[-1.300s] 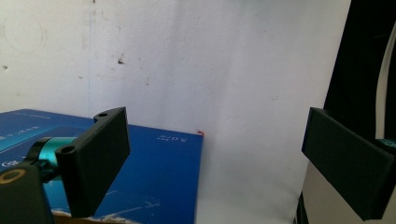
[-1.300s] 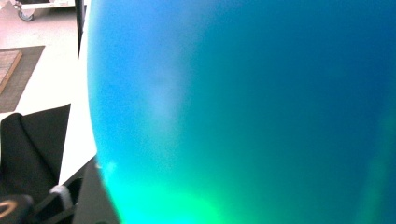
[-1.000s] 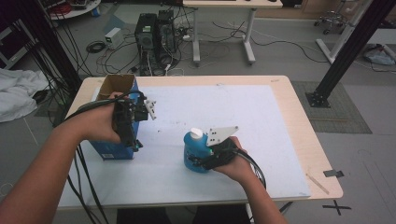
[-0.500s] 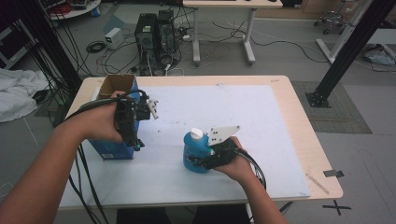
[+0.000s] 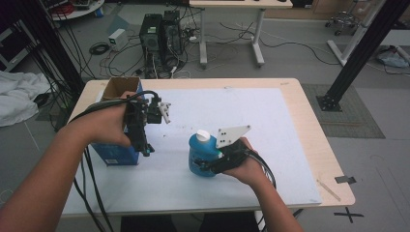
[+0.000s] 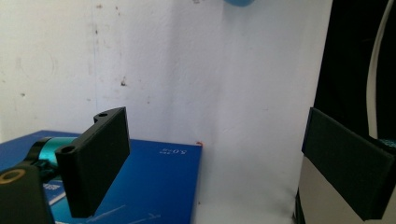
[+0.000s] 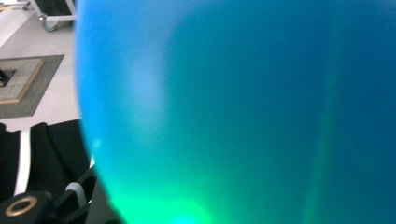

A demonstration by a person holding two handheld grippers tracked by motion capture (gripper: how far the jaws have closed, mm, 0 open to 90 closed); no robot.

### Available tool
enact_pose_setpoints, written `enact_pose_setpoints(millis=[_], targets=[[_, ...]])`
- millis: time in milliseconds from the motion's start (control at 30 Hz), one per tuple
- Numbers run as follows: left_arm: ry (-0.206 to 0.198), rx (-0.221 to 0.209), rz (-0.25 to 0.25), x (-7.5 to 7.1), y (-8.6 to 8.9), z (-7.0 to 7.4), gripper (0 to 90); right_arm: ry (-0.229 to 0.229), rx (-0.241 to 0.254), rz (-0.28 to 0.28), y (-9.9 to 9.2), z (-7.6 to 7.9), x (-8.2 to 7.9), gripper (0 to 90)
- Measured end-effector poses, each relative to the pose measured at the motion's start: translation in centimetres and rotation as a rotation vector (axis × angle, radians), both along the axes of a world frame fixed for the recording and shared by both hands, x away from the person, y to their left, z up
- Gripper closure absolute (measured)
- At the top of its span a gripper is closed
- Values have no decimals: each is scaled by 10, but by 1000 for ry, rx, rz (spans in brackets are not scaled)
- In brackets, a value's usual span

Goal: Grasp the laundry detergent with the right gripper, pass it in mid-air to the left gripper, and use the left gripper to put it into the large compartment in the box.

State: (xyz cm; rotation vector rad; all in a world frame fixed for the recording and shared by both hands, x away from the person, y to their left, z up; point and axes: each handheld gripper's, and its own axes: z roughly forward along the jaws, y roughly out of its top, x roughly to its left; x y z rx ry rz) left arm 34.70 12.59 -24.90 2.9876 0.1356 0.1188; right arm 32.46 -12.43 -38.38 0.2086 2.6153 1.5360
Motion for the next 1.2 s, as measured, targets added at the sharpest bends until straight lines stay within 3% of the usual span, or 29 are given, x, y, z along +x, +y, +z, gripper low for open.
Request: enact_pose_setpoints(millis=[367,533,867,1200], targets=[[1,-10,-63,-11,-17,12,79,5,-18,82,11,16,0,462],[6,-6,-109,-16,-28,15,79,21,-34,148,22,20,2,462],[24,-2,-130,-19,-36,14,79,37,-59,224,40,21,5,462],[35,10,-139,-21,-45,11,79,40,-56,248,52,22,7,462]])
